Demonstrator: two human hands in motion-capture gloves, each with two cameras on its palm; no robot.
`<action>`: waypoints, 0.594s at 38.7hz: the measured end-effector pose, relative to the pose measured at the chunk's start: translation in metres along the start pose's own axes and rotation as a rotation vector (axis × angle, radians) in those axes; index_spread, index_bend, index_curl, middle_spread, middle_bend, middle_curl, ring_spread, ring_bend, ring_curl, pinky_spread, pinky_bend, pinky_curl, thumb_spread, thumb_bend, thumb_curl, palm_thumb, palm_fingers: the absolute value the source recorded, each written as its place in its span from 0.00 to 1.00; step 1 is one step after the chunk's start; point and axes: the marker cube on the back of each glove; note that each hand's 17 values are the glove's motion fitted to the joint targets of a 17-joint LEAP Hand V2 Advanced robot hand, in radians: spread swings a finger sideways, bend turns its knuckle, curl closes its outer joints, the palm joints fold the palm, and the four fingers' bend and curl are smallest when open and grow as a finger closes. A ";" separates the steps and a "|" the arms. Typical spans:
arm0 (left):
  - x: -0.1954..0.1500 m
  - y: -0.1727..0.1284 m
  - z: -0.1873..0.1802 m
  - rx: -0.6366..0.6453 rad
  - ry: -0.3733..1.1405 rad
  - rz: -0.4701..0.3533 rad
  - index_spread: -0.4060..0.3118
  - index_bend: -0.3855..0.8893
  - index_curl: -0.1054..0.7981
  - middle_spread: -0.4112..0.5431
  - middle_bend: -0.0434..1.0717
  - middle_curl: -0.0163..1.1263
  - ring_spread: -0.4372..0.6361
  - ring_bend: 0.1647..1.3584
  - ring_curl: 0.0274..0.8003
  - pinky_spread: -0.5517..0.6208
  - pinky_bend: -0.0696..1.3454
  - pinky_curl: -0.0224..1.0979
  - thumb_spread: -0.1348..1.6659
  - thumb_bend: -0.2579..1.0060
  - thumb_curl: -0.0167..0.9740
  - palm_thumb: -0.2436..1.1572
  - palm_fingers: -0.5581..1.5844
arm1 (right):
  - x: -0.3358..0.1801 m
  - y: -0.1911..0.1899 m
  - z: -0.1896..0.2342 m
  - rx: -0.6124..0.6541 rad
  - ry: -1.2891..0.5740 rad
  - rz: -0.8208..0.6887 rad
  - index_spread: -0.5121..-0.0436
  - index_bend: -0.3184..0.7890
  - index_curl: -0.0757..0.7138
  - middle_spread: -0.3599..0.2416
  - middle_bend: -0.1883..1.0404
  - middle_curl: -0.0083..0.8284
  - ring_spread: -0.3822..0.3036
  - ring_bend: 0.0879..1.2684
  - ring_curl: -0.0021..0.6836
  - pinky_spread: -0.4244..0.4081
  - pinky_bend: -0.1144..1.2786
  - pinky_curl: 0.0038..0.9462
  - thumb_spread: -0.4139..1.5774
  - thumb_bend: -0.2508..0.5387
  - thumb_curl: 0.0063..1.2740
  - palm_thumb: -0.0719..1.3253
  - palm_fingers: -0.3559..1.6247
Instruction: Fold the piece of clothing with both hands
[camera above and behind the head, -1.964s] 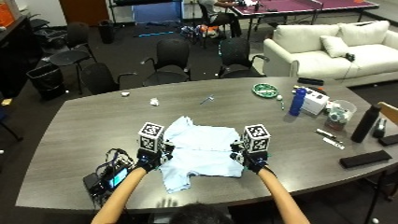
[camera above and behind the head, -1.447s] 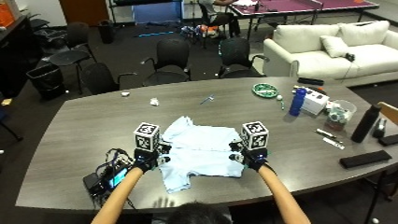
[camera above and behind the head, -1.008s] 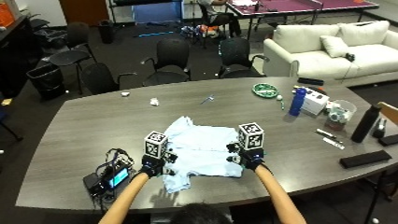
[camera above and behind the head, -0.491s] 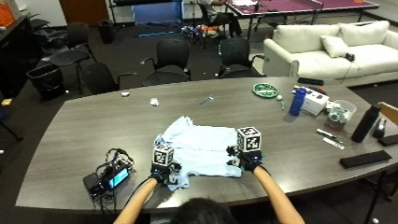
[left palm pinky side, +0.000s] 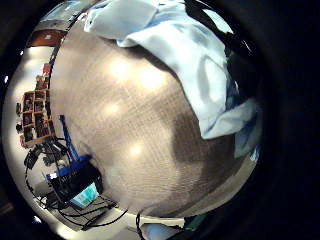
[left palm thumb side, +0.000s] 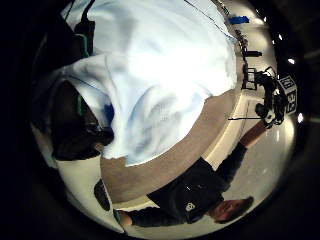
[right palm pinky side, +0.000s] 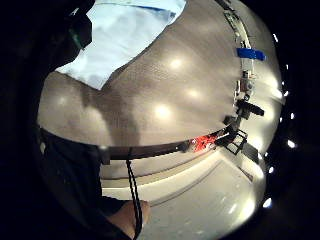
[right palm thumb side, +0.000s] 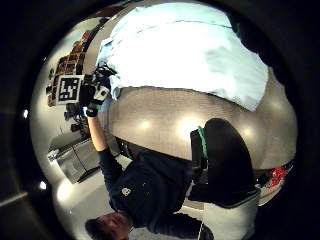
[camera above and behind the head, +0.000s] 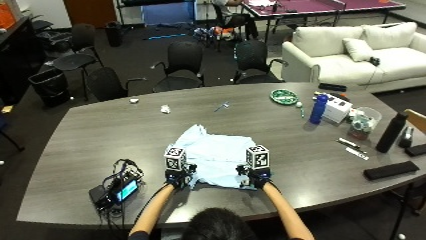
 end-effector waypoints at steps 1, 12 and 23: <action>0.002 0.001 -0.002 -0.027 0.021 -0.016 0.29 0.57 0.55 0.26 0.42 0.38 0.26 0.33 0.36 0.40 0.19 0.30 0.71 0.28 0.44 0.70 0.71 | 0.002 -0.008 0.008 -0.023 -0.014 0.011 0.55 0.40 0.43 0.50 0.32 0.46 0.41 0.33 0.53 0.52 0.35 0.35 0.85 0.40 0.26 0.50 0.50; -0.002 -0.004 -0.036 -0.036 0.074 -0.147 0.25 0.47 0.58 0.19 0.37 0.41 0.15 0.29 0.42 0.30 0.18 0.33 0.76 0.27 0.45 0.72 0.76 | -0.002 -0.038 0.047 -0.289 -0.124 0.202 0.61 0.40 0.44 0.45 0.32 0.50 0.34 0.34 0.56 0.43 0.37 0.37 0.81 0.39 0.30 0.58 0.56; -0.004 -0.003 -0.055 0.124 0.082 0.004 0.25 0.44 0.61 0.16 0.34 0.43 0.13 0.26 0.46 0.28 0.17 0.34 0.78 0.25 0.46 0.73 0.77 | 0.009 -0.072 0.038 0.177 -0.022 0.112 0.60 0.41 0.44 0.36 0.32 0.52 0.26 0.35 0.59 0.24 0.44 0.39 0.70 0.40 0.38 0.71 0.69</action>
